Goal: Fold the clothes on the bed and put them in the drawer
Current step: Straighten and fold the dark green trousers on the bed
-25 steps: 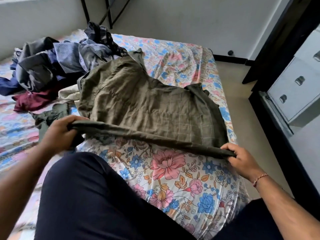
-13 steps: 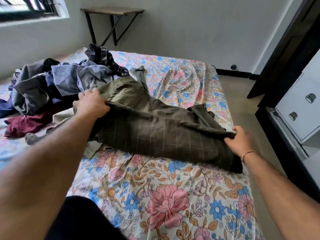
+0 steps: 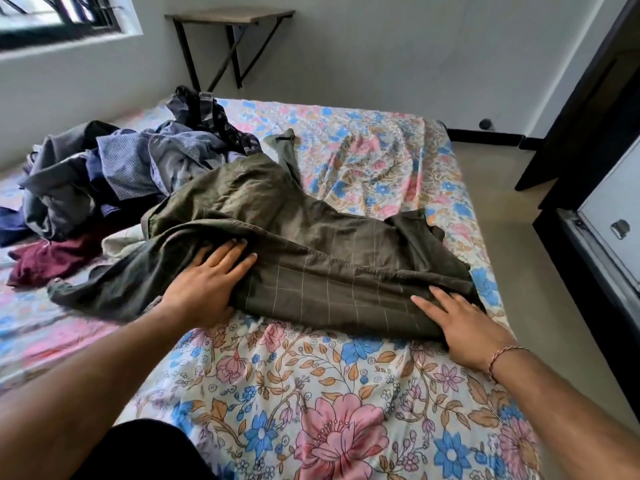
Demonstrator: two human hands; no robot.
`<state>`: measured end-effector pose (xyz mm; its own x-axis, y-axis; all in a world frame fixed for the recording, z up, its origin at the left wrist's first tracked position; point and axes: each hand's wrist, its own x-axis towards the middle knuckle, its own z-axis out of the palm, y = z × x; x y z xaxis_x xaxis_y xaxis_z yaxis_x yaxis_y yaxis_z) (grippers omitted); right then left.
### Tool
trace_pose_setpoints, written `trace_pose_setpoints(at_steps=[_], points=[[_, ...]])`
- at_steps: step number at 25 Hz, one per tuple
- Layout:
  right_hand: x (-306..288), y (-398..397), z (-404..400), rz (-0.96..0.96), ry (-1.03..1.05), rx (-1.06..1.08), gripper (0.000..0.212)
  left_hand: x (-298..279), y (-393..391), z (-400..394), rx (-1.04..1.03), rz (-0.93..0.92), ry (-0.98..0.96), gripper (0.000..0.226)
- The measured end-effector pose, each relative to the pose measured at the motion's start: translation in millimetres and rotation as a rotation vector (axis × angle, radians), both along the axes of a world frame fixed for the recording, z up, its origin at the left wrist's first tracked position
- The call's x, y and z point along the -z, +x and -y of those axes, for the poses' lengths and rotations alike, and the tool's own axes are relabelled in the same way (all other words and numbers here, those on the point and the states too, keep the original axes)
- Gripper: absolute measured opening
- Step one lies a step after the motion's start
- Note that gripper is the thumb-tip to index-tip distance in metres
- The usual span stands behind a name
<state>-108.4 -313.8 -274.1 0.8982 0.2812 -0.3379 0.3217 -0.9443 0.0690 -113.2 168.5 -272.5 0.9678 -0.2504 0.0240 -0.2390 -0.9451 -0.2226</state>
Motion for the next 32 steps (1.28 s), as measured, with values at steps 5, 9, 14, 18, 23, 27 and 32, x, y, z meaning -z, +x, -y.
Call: trace_pose_setpoints(at_steps=[5, 9, 14, 18, 23, 27, 32], points=[[-5.2, -14.0, 3.6, -0.031, 0.046, 0.011, 0.096, -7.9, -3.4, 19.1, -0.111, -0.08, -0.167, 0.092], [-19.0, -43.4, 7.9, -0.027, 0.099, 0.017, 0.096, -27.2, -17.8, -5.5, -0.15, 0.114, -0.042, 0.066], [-22.0, -85.3, 23.4, -0.022, 0.102, -0.003, 0.086, -68.9, -53.0, -13.1, -0.193, 0.214, -0.009, 0.033], [-23.1, -128.4, 69.7, -0.074, 0.015, 0.061, 0.089, -73.9, -111.5, -43.3, -0.02, 0.017, 0.056, 0.035], [-23.6, -185.9, 116.3, -0.256, -0.083, 0.073, 0.091, -53.9, -161.2, -103.2, -0.1, -0.104, -0.035, 0.079], [-18.7, -179.8, 98.8, -0.236, 0.028, 0.028, 0.106, -54.7, -128.4, -42.4, -0.137, -0.251, -0.206, 0.099], [-8.7, -151.2, 40.4, -0.025, 0.092, 0.07, 0.077, -49.0, -87.2, -36.0, -0.178, 0.046, 0.137, 0.056]])
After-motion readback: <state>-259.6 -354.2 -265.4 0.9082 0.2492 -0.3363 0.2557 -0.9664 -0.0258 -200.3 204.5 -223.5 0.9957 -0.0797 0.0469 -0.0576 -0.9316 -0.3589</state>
